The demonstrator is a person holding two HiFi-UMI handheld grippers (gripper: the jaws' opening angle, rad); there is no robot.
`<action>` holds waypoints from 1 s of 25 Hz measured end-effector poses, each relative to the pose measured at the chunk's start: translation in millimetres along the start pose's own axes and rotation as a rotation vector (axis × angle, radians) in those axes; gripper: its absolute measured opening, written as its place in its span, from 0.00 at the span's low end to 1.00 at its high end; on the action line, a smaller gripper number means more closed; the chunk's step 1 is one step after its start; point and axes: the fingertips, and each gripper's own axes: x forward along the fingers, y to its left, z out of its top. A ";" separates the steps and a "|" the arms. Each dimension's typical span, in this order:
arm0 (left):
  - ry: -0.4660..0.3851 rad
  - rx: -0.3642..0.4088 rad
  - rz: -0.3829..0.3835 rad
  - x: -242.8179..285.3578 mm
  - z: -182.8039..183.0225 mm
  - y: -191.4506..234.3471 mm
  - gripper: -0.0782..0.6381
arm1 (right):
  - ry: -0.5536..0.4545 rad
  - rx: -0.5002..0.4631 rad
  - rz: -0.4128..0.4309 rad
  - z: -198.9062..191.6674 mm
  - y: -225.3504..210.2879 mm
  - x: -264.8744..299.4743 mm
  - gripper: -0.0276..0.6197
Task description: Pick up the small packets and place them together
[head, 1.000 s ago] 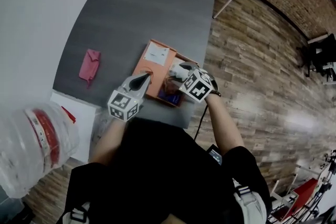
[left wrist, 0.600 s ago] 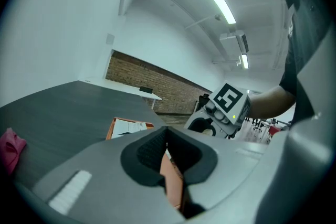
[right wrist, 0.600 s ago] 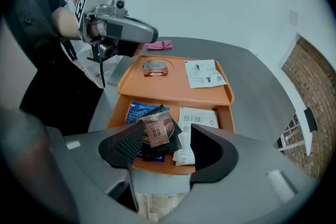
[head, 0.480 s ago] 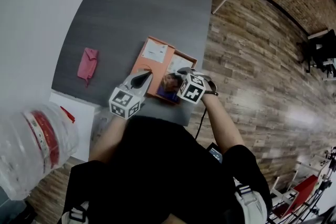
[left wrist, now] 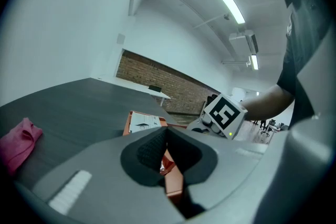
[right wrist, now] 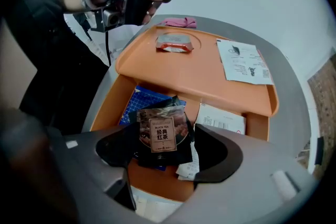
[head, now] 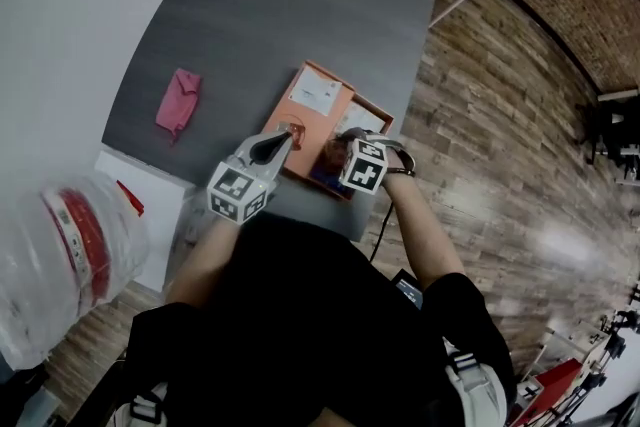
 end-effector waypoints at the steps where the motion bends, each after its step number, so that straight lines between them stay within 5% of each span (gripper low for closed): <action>1: -0.001 -0.004 0.007 -1.3 -0.5 1.8 0.11 | 0.016 -0.012 0.013 -1.1 1.7 2.5 0.56; 17: -0.003 -0.036 0.063 -10.3 -7.3 14.4 0.11 | 0.051 -0.084 0.025 -3.9 4.2 13.4 0.54; 25: 0.004 -0.022 0.048 -3.6 -5.7 12.2 0.11 | -0.012 -0.070 -0.029 -0.1 -4.3 -7.4 0.31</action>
